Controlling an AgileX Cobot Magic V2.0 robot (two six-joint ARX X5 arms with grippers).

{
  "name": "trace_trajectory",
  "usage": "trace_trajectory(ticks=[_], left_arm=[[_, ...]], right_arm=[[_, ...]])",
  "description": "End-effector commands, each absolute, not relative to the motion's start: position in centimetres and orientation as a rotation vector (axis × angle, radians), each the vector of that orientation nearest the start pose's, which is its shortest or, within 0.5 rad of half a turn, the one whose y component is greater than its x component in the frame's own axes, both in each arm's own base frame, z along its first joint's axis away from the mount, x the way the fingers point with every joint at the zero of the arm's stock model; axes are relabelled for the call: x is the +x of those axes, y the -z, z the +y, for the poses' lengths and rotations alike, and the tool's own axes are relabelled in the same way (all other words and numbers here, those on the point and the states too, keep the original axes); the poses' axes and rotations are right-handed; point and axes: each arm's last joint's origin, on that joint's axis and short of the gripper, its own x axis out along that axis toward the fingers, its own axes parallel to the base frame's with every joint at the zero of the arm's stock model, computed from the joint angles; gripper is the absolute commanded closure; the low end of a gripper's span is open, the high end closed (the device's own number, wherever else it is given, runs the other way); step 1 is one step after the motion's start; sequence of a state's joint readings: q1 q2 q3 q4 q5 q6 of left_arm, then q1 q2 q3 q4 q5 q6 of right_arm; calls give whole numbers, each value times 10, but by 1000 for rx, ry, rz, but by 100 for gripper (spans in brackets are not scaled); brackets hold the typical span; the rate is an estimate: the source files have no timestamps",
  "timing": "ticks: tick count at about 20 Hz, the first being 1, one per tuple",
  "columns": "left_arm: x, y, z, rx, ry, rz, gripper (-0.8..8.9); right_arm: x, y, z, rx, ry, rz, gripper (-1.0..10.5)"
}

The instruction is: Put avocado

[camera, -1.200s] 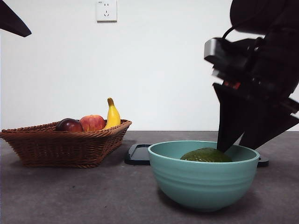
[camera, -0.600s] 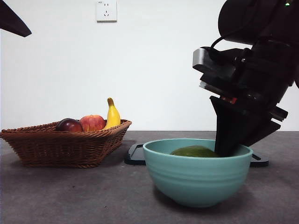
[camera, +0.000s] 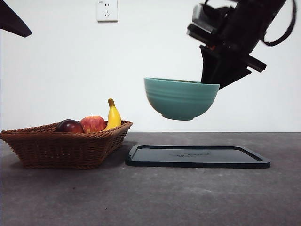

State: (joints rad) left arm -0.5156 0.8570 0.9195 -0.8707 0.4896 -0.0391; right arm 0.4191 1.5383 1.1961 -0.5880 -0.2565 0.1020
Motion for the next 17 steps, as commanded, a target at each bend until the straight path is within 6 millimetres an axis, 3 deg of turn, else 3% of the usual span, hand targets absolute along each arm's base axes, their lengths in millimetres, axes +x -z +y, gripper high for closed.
trace_trajectory(ticks=[1, 7, 11, 17], left_arm=[[127, -314, -89, -10, 952, 840, 472], [127, -314, -89, -10, 952, 839, 472], [126, -314, -89, -10, 952, 842, 472], [126, -313, -89, -10, 951, 847, 472]], right_arm=[[317, -264, 139, 3, -564, 968, 937], [368, -236, 135, 21, -505, 1011, 937], [381, -214, 127, 19, -451, 1044, 937], [388, -198, 126, 26, -446, 1069, 937]])
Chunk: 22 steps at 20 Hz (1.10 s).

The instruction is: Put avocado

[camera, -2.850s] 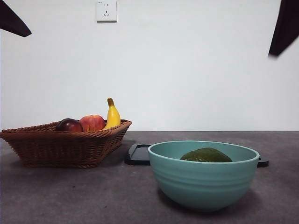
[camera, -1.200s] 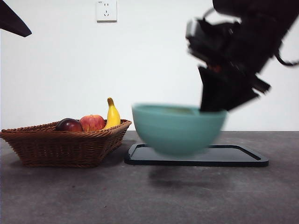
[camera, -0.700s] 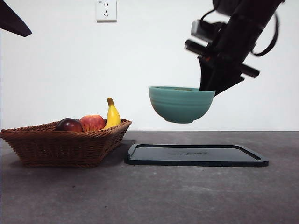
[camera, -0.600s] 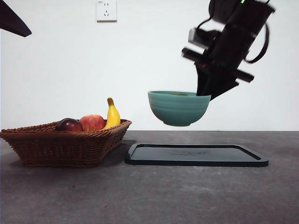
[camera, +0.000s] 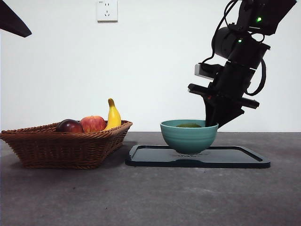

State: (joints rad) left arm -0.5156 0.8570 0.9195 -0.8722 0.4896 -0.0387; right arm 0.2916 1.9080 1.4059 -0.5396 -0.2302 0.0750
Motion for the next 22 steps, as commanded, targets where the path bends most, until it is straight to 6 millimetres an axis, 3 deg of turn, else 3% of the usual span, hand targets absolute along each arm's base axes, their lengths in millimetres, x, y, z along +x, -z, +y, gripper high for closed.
trace_trajectory(ticks=[1, 5, 8, 11, 16, 18, 22], left_arm=[[126, -313, -89, -10, 951, 847, 472], [126, -313, -89, -9, 951, 847, 472], [126, -313, -89, -5, 953, 844, 472], [126, -313, -89, -3, 954, 844, 472], [126, -313, -89, -3, 954, 843, 472], [127, -314, -89, -4, 955, 831, 472], [129, -317, -90, -4, 961, 789, 472]], right_arm=[[388, -197, 126, 24, -444, 1074, 937], [388, -196, 126, 28, -441, 1074, 925], [388, -198, 126, 42, -433, 1073, 780], [386, -211, 125, 55, -425, 1041, 769], [363, -264, 117, 49, -423, 941, 750], [342, -292, 112, 42, -452, 925, 739], [279, -346, 108, 1, -587, 903, 738]])
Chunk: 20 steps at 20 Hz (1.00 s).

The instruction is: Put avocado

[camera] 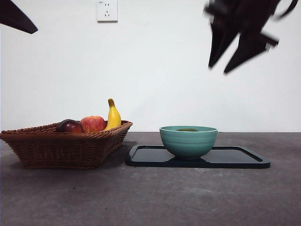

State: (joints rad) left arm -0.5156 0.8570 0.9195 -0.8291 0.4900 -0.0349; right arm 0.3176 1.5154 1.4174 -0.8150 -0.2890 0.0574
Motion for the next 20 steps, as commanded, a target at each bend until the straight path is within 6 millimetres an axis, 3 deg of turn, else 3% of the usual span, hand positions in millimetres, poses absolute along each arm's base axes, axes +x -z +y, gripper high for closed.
trace_trajectory(ticks=[1, 7, 12, 15, 20], left_arm=[[129, -317, -90, -4, 961, 788, 472], [129, -317, -90, -5, 961, 789, 472], [129, -317, -90, -6, 961, 790, 472], [129, -317, -90, -12, 958, 794, 472], [129, -317, -90, -12, 958, 794, 472]], right_arm=[[263, -358, 107, -11, -603, 889, 738], [166, -403, 98, -68, -721, 842, 738], [123, -414, 85, -67, -774, 805, 738], [111, -402, 78, -51, -769, 811, 738], [105, -350, 75, 6, -751, 890, 738]])
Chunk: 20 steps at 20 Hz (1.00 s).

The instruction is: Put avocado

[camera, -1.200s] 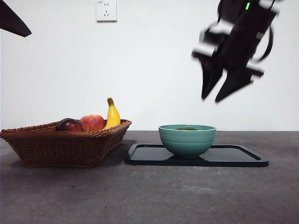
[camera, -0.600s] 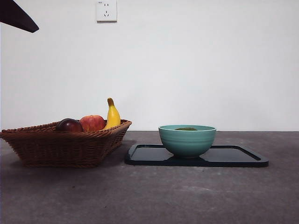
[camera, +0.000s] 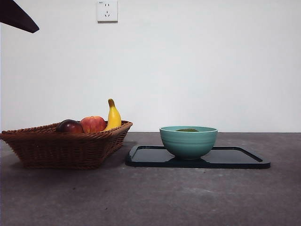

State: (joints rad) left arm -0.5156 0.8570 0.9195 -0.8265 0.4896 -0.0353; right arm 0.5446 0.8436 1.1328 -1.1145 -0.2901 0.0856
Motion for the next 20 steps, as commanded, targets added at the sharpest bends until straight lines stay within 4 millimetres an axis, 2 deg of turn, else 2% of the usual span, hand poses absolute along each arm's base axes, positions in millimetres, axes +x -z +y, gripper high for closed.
trace_trajectory(ticks=[1, 4, 9, 10, 13, 20], left_arm=[[129, -317, -90, -12, 958, 794, 472], [129, -317, -90, -12, 958, 794, 472], [129, -317, -90, -12, 958, 793, 480], [129, -317, -90, -12, 958, 794, 514], [129, -317, -90, -12, 958, 793, 814], [129, -317, -90, -12, 958, 793, 805]], right_arm=[[104, -340, 75, 22, -771, 905, 738], [104, -327, 77, 47, -807, 940, 738], [105, -326, 78, 47, -808, 936, 739], [105, -326, 78, 47, -808, 936, 746], [105, -326, 78, 45, -808, 935, 941], [106, -327, 78, 47, -801, 926, 940]])
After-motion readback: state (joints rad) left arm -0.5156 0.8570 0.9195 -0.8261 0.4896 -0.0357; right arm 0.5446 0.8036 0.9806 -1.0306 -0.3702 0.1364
